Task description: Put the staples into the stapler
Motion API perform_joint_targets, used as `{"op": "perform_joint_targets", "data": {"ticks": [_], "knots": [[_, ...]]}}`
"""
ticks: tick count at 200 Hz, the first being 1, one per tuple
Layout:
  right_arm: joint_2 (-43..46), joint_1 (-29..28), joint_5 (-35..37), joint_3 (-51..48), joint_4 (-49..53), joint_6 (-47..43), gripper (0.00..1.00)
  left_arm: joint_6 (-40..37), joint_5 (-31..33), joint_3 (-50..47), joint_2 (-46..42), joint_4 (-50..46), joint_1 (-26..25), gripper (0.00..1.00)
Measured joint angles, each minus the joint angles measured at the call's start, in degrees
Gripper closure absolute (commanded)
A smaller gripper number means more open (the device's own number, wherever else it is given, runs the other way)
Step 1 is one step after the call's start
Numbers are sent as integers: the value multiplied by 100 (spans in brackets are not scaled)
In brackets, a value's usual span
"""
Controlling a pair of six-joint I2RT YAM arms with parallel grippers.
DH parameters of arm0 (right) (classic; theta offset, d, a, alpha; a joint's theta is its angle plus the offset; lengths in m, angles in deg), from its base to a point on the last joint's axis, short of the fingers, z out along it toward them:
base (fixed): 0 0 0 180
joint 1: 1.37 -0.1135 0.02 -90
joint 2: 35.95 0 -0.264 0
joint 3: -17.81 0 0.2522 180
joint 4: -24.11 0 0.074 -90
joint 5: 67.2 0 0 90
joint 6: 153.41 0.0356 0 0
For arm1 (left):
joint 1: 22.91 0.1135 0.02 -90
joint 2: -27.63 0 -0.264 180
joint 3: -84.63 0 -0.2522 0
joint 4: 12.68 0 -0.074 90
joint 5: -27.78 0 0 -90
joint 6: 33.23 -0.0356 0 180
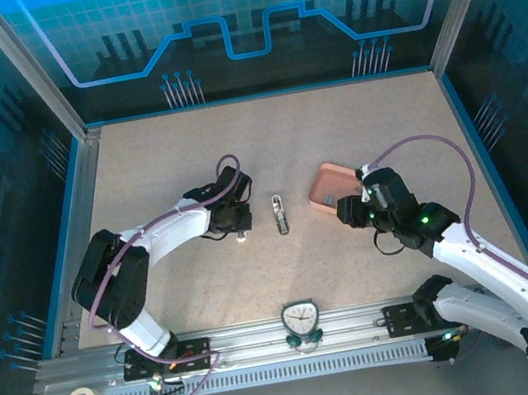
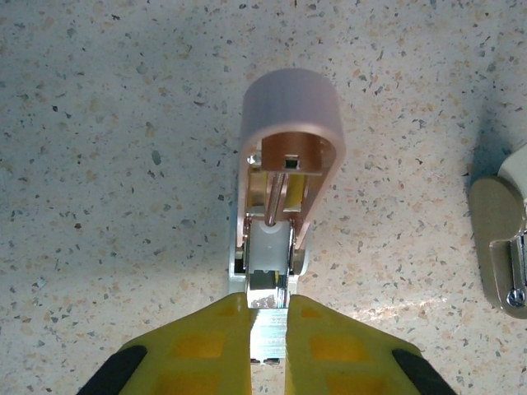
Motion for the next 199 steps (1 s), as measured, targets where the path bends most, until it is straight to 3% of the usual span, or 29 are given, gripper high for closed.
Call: {"op": "perform_joint_targets", "data": {"ticks": [199], "knots": [[55,0,4,0,4,0,66,-337,111,-2,258,55,-72,85]]}}
